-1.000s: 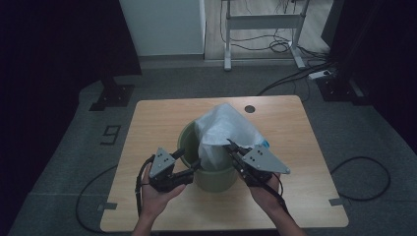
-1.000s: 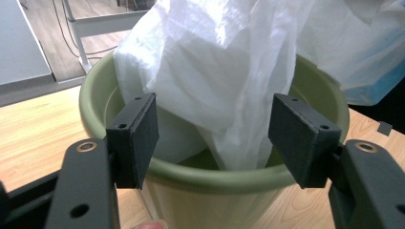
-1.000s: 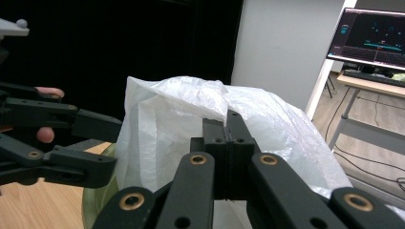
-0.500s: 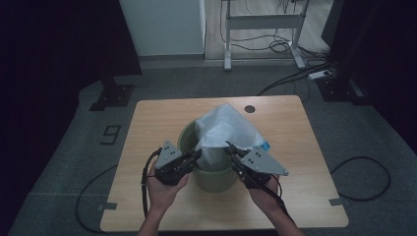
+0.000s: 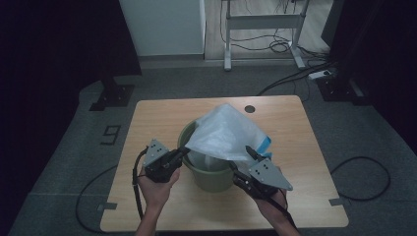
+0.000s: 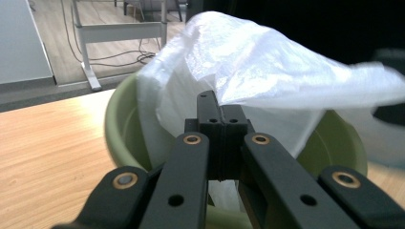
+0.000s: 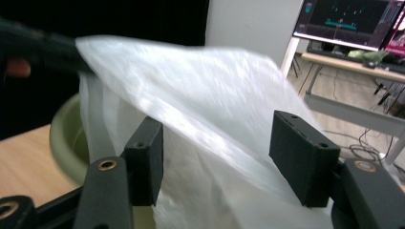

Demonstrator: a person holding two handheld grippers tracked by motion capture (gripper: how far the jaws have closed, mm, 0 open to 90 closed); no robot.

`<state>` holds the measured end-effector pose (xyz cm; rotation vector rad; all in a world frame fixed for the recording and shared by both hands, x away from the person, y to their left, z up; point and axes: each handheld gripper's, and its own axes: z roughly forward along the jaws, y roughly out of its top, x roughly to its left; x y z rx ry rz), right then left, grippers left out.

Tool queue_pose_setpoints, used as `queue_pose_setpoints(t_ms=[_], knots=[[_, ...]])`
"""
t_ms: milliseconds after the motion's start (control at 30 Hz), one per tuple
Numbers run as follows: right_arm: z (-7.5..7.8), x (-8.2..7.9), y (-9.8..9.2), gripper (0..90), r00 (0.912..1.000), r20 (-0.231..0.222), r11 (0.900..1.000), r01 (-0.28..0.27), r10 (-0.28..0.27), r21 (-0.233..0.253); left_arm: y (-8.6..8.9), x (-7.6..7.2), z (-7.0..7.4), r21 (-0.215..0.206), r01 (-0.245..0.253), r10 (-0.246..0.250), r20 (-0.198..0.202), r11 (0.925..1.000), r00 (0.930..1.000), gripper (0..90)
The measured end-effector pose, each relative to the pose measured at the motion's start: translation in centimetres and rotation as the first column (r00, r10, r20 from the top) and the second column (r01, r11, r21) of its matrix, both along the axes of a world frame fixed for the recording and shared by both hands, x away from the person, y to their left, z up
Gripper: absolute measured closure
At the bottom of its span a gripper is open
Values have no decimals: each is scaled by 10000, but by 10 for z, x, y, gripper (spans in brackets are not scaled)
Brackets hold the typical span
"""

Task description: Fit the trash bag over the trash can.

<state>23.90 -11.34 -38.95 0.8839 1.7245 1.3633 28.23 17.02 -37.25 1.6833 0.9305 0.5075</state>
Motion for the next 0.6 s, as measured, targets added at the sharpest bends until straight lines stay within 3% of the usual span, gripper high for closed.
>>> queue_pose_setpoints(t_ms=[233, 267, 300, 333, 367, 400, 433, 467, 600], knots=[[-16, -10, -15, 394, 9989, -318, 9994, 340, -342, -74, 12, 2, 0, -318, -229, 226, -108, 9992, 9997, 900], [-20, -12, -22, 449, 9980, -385, 9987, 511, -508, 57, 16, 2, 0, -357, -285, 281, -120, 9990, 9995, 900], [-20, -12, -22, 449, 9980, -385, 9987, 511, -508, 57, 16, 2, 0, -357, -285, 281, -120, 9990, 9995, 900], [-24, -12, -29, 578, 9978, -481, 9984, 472, -457, 313, 19, 2, -1, -455, -274, 267, -171, 9986, 9995, 900], [-24, -12, -29, 578, 9978, -481, 9984, 472, -457, 313, 19, 2, -1, -455, -274, 267, -171, 9986, 9995, 900], [-26, -10, -36, 697, 9975, -636, 9970, 354, -311, 690, 22, 2, -2, -477, -257, 247, -208, 9985, 9995, 900], [-26, -10, -36, 697, 9975, -636, 9970, 354, -311, 690, 22, 2, -2, -477, -257, 247, -208, 9985, 9995, 900], [-26, -7, -41, 789, 9978, -635, 9956, 251, -194, 905, 23, 1, -2, -497, -257, 246, -220, 9984, 9995, 900], [-17, 0, -44, 875, 9993, -273, 9946, 283, -257, 998, 26, 0, -5, -491, -144, 132, -256, 9987, 9996, 900]])
